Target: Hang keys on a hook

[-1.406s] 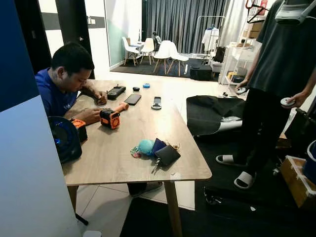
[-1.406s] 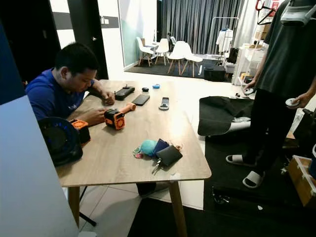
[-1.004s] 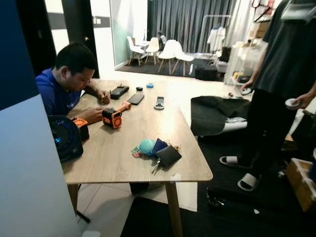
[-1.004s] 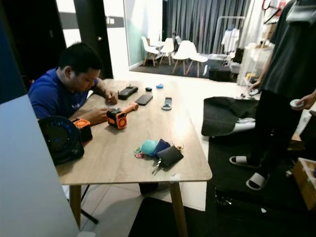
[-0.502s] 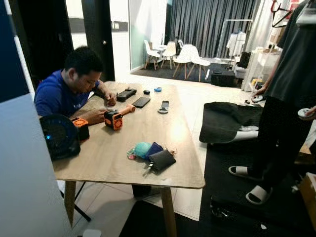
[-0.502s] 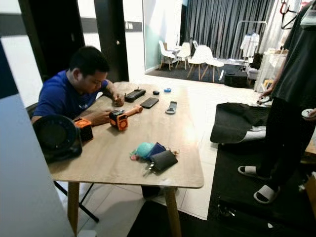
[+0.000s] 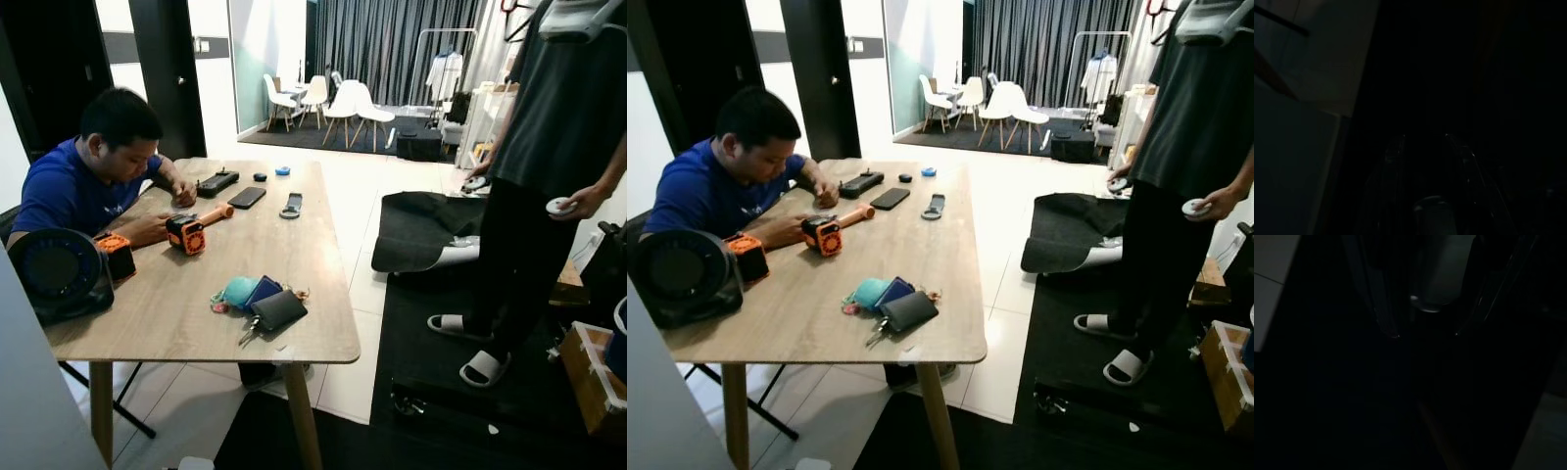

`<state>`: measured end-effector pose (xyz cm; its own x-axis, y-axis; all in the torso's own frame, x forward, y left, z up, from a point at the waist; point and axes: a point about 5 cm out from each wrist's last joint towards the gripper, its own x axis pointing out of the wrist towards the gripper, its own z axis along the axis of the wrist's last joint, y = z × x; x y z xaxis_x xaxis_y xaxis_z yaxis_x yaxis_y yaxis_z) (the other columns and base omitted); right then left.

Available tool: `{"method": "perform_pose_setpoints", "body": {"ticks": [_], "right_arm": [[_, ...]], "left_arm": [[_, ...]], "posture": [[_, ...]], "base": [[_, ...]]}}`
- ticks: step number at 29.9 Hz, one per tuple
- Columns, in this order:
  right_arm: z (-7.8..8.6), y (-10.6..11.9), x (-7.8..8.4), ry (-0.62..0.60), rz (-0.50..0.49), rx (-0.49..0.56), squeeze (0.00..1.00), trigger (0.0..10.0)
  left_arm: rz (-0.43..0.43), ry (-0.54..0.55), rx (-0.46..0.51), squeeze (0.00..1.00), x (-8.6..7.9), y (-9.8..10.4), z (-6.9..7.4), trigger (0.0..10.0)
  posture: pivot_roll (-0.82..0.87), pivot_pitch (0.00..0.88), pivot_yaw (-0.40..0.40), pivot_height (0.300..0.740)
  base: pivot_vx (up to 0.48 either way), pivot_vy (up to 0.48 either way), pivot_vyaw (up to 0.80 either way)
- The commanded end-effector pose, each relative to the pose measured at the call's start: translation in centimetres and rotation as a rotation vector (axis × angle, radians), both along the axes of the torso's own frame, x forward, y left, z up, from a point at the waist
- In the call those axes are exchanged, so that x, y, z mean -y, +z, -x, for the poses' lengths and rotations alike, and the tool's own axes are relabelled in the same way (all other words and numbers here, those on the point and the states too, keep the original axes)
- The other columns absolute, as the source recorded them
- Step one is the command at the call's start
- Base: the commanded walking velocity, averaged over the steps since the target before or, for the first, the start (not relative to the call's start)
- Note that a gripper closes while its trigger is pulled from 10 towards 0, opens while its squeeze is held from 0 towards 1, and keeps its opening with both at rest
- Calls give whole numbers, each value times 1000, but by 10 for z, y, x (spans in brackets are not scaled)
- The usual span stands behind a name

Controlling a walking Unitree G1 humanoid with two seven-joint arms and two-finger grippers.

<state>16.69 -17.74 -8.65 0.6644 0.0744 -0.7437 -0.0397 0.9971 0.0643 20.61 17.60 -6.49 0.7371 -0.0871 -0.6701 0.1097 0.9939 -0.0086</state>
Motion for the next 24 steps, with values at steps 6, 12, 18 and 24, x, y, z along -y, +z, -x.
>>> {"method": "perform_pose_setpoints", "body": {"ticks": [6, 12, 18, 24], "right_arm": [[-3, 2, 6, -30, 20, 21, 0, 10000], [-13, 9, 15, -62, 54, 75, 0, 10000], [-15, 10, 15, -65, 51, 84, 0, 10000], [-9, 5, 7, -38, 25, 40, 0, 10000]], "left_arm": [[-10, -15, 8, 0, -2, 2, -3, 10000], [1, -16, 43, 0, 0, 5, -7, 10000], [-4, -10, 46, 0, 2, 6, -9, 10000], [7, -15, 7, 0, 4, 3, -7, 10000]], "posture": [[60, 1, 13, 740], [54, 0, 16, 740], [52, 0, 15, 740], [51, 0, 12, 740]], "base": [[0, 0, 0], [0, 0, 0], [0, 0, 0], [0, 0, 0]]}}
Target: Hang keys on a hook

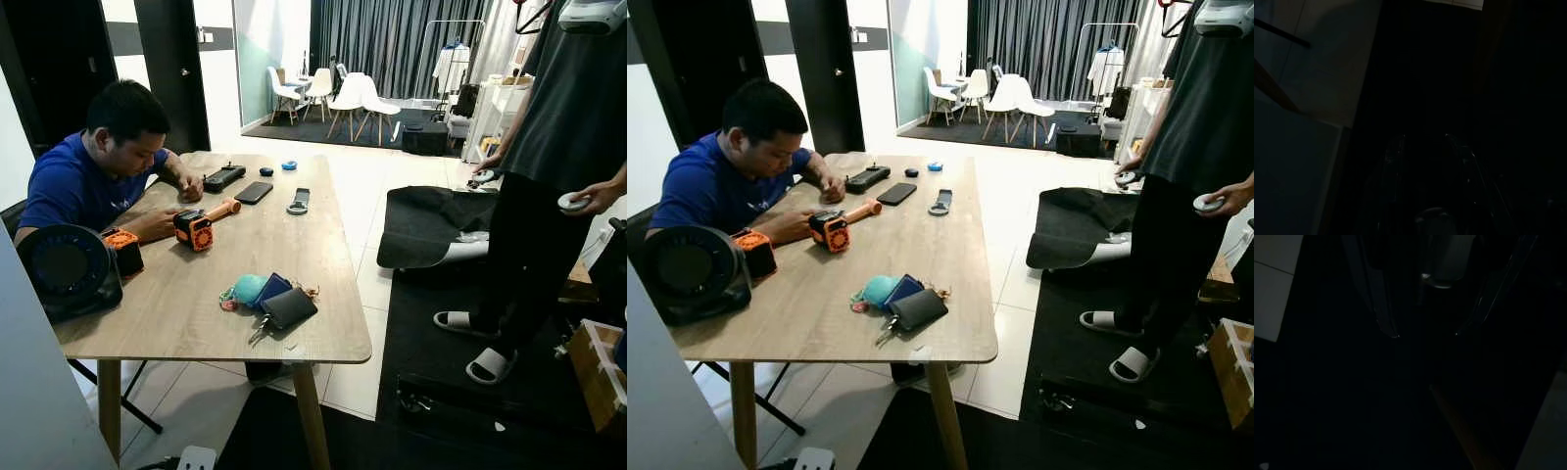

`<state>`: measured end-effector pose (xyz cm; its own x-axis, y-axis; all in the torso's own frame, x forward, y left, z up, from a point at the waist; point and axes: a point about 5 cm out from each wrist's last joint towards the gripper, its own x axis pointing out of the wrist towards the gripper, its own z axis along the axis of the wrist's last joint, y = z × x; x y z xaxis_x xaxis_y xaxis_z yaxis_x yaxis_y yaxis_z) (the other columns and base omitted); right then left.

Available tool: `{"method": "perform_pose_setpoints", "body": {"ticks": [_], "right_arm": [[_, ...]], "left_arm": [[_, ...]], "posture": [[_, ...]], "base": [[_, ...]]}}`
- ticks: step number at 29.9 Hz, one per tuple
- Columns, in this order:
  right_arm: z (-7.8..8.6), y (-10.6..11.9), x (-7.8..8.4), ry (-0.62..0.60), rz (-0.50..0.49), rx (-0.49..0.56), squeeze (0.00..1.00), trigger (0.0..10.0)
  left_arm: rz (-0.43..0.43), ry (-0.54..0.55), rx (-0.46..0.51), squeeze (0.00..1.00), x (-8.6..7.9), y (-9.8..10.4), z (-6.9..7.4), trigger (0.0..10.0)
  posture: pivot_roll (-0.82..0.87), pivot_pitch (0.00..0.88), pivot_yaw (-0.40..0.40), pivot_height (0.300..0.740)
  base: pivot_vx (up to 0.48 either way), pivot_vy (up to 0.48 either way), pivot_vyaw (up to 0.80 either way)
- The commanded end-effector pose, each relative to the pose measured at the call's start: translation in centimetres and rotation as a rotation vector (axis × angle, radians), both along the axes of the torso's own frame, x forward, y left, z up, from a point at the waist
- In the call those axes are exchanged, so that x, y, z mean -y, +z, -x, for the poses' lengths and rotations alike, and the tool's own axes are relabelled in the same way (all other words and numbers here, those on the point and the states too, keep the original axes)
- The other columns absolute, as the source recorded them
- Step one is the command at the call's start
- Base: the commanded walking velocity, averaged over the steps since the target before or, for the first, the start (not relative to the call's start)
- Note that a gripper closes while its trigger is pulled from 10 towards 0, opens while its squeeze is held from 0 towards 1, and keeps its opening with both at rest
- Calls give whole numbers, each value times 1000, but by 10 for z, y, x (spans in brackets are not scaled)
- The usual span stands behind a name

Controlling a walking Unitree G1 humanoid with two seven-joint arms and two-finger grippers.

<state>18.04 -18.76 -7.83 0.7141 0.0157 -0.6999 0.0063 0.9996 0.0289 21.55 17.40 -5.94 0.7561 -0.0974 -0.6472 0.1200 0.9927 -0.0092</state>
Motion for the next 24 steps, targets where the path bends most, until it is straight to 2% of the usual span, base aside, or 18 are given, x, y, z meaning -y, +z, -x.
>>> {"method": "perform_pose_setpoints", "body": {"ticks": [1, 8, 24], "right_arm": [[5, -4, -4, 17, -10, -28, 0, 10000], [8, -5, -5, 11, -14, -30, 0, 10000], [6, -3, -4, 11, -13, -23, 0, 10000]], "left_arm": [[0, -8, -26, 0, 2, -3, 3, 10000], [23, -18, -24, 0, 3, -4, 5, 10000], [39, -18, -24, 0, 3, -2, 3, 10000]], "posture": [[51, 0, 12, 740], [51, 0, 12, 740], [51, 0, 10, 740]], "base": [[0, 0, 0], [0, 0, 0], [371, 0, 0]]}}
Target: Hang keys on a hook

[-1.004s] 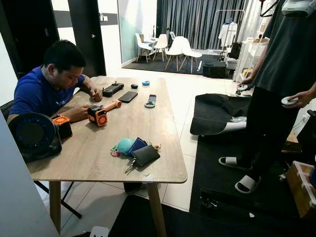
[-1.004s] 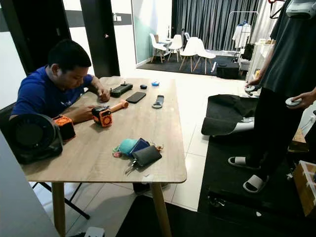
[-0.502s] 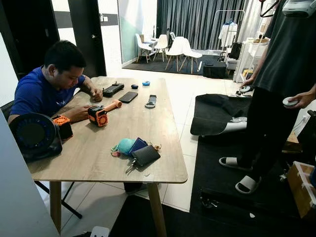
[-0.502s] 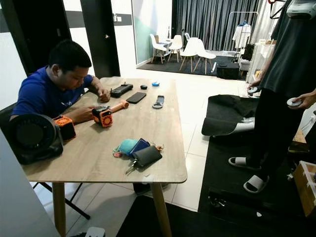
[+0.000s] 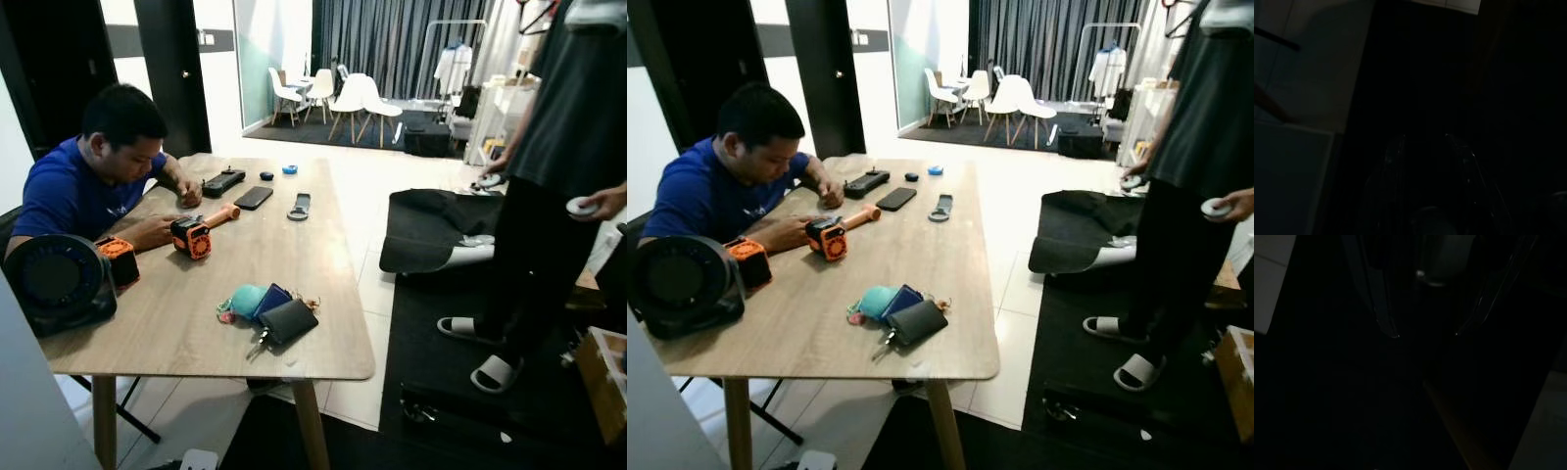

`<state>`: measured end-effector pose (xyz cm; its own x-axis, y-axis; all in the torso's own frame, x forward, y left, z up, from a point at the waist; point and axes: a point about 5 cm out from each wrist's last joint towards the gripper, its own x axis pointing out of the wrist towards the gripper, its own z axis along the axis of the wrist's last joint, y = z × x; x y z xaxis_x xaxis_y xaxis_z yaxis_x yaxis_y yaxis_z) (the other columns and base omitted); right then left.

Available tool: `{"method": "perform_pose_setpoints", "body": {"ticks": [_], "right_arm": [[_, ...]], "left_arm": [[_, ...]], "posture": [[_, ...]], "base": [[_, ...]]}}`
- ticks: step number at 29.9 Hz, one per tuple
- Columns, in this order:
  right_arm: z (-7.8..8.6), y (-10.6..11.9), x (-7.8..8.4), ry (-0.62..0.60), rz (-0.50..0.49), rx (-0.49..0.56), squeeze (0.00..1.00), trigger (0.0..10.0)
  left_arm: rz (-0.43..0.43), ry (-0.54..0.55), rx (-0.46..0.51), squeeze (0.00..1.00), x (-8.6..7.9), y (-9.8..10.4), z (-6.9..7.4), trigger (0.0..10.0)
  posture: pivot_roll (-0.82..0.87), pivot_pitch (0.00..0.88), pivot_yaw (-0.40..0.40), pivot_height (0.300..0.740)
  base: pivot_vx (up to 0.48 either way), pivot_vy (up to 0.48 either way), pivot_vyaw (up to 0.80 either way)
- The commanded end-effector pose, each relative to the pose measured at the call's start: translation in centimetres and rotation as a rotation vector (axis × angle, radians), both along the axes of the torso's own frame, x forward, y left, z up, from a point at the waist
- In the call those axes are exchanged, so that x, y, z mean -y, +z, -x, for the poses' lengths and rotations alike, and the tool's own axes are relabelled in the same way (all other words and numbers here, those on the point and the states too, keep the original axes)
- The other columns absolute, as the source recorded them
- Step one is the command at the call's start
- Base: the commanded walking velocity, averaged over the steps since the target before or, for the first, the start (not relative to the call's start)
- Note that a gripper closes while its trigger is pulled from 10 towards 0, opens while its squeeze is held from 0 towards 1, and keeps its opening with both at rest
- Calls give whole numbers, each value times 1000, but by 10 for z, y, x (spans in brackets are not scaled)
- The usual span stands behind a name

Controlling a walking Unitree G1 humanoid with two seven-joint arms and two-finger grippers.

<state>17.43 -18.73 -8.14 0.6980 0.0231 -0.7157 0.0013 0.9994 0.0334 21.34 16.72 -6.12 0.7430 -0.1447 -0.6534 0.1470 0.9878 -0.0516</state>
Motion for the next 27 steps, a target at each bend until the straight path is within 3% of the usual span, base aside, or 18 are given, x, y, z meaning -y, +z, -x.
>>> {"method": "perform_pose_setpoints", "body": {"ticks": [1, 7, 27], "right_arm": [[0, 0, -4, 5, -9, 0, 0, 10000], [0, 0, -4, 8, -8, -3, 0, 10000], [0, -1, -6, 11, -12, -10, 0, 10000]], "left_arm": [[-1, 9, -9, 0, -3, -1, 1, 10000], [-6, 11, -9, 0, -4, -1, 1, 10000], [-1, 6, 12, 0, -7, -1, 6, 10000]], "posture": [[51, 0, 10, 740], [53, 0, 7, 740], [56, 2, 10, 740]], "base": [[379, 0, 0], [370, 0, 0], [0, 0, 0]]}}
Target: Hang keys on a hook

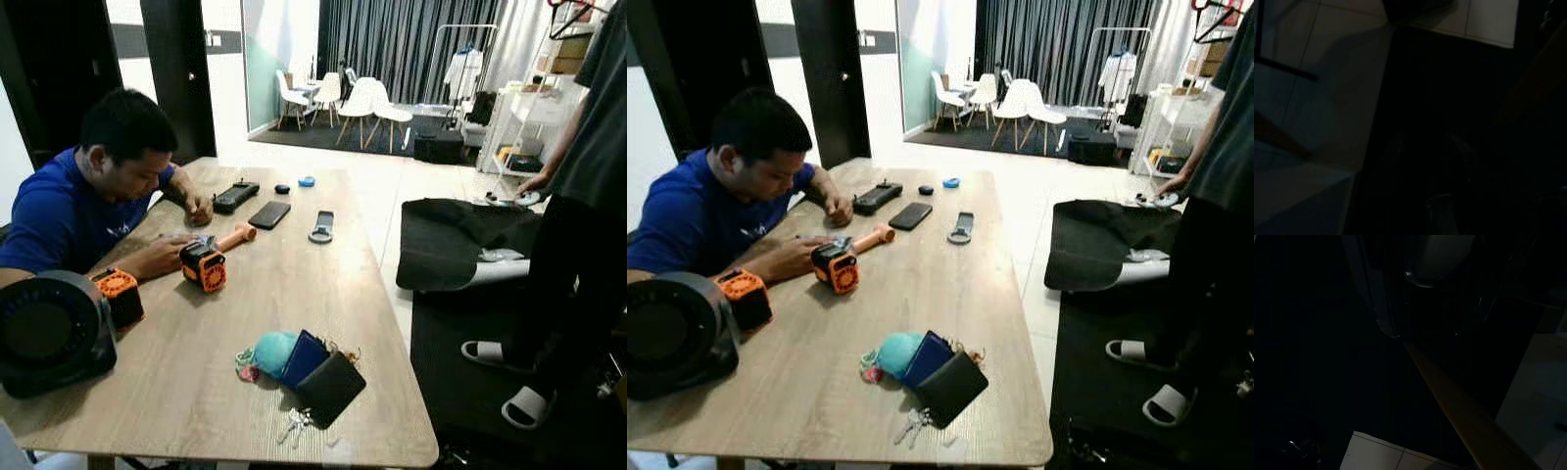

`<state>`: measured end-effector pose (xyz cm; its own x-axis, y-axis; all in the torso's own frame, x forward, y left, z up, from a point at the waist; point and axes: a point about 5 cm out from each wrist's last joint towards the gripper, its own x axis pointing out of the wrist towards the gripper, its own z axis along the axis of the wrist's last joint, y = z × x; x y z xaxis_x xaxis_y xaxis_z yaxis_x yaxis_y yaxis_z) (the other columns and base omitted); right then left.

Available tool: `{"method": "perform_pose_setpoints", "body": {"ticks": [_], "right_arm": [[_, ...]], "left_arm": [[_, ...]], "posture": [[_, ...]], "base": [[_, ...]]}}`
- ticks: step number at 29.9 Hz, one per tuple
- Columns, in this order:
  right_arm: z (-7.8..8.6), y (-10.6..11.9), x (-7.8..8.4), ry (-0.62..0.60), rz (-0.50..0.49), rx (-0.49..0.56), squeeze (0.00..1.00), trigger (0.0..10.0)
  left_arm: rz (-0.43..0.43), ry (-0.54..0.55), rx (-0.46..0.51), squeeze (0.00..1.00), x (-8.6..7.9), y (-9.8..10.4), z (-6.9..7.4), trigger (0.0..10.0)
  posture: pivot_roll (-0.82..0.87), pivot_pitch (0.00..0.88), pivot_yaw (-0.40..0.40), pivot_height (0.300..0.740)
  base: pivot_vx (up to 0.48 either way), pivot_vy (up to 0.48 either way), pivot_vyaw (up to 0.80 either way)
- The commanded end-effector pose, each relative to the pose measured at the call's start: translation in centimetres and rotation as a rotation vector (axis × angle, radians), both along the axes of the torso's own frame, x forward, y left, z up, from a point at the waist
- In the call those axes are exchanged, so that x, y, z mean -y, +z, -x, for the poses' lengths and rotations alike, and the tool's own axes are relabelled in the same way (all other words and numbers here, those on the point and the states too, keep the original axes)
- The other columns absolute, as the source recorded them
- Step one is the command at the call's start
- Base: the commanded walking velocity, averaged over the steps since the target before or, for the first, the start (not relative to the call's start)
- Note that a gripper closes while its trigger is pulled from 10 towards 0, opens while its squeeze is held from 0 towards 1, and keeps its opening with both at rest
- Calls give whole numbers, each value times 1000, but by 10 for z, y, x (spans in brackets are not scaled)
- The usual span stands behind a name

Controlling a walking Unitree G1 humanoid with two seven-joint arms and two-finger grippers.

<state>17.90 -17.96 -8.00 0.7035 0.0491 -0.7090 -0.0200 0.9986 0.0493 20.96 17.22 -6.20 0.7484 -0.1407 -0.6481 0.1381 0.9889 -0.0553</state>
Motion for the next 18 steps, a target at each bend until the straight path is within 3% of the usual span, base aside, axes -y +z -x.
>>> {"method": "perform_pose_setpoints", "body": {"ticks": [1, 9, 10, 12, 17, 18], "right_arm": [[4, -2, 2, -10, 4, -19, 0, 10000], [7, -3, 3, -15, 5, -27, 0, 10000], [10, -5, 5, -35, 8, -44, 0, 10000], [13, -6, 6, -52, 12, -55, 0, 10000], [21, -6, 25, -146, 68, -38, 0, 10000], [22, -1, 43, -210, 127, 11, 0, 10000]], "left_arm": [[-6, -4, 6, 0, -2, 0, 2, 10000], [6, -27, 0, 0, -1, -1, 3, 10000], [9, -119, 7, 0, 4, 0, 4, 10000], [8, -187, 16, 0, 8, 1, 6, 10000], [3, -269, 73, 0, 7, 5, 8, 10000], [-1, -277, 96, 0, 3, 7, 8, 10000]], "posture": [[56, 2, 10, 740], [55, 3, 12, 740], [55, 3, 12, 740], [55, 5, 14, 740], [60, 7, 16, 740], [62, 8, 16, 740]], "base": [[0, 0, 0], [0, 0, 0], [0, 0, 0], [0, 0, 0], [0, 0, 0], [0, 0, 0]]}}
